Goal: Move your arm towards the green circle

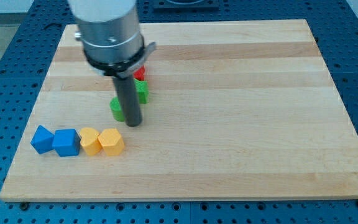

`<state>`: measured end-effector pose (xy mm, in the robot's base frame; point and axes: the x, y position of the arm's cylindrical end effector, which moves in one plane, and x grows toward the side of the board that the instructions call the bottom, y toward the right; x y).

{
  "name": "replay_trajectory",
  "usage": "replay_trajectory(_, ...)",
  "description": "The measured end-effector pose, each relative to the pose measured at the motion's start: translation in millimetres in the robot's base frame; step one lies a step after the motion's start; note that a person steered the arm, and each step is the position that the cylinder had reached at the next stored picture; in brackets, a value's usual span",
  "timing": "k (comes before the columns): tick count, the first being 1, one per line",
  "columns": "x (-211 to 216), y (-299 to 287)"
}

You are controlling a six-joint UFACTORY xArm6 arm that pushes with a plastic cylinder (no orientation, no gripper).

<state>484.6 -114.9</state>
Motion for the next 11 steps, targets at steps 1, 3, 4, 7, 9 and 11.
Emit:
replay_trajectory(1, 0.0, -44.9)
replay_trajectory(3, 0.0, -133.0)
replay_trajectory(4, -3.4, -183.4)
replay_trajectory(7, -55.2, -184.2)
replay_trajectory(9, -67.5, -132.6)
replay_trajectory(11, -67.5, -71.1)
